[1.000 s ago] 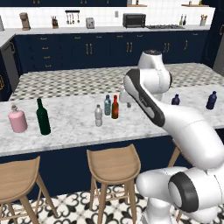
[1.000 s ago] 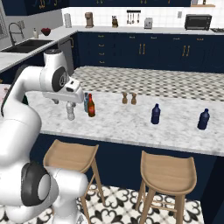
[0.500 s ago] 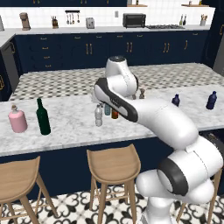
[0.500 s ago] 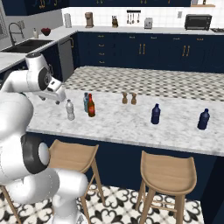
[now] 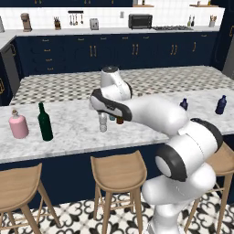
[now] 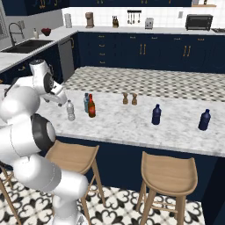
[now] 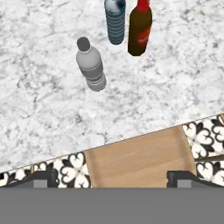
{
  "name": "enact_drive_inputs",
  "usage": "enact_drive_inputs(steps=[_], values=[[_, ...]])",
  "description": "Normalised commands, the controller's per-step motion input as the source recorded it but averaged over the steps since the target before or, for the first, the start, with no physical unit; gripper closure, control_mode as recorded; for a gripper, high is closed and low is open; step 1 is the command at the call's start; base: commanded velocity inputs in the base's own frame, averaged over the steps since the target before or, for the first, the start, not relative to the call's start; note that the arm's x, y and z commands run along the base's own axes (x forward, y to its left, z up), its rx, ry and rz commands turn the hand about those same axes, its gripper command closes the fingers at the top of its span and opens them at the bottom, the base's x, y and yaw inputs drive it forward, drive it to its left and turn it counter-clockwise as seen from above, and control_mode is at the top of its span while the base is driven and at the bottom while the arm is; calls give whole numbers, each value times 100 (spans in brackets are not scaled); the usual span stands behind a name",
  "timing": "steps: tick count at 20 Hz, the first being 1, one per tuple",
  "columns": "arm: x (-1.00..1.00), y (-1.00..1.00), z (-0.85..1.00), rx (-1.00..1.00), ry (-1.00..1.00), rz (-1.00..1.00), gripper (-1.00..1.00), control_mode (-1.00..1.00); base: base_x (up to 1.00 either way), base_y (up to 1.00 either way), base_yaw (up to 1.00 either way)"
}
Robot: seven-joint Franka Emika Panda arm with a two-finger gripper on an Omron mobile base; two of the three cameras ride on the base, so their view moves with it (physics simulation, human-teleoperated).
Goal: Move the plastic bottles in the middle to the plastics group, and the glass bottles in the middle to the glass group.
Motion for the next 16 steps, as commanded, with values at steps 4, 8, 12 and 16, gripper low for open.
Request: enact_drive_inputs(steps=[4, 8, 12, 16], values=[[34, -24, -24, 1, -1, 11, -100, -100, 0, 0, 0], [18, -22, 0, 1, 0, 30, -100, -100, 0, 0, 0], [3, -1, 0, 0, 1, 36, -100, -100, 0, 0, 0], [22, 0, -12, 0, 0, 16, -100, -100, 0, 0, 0]])
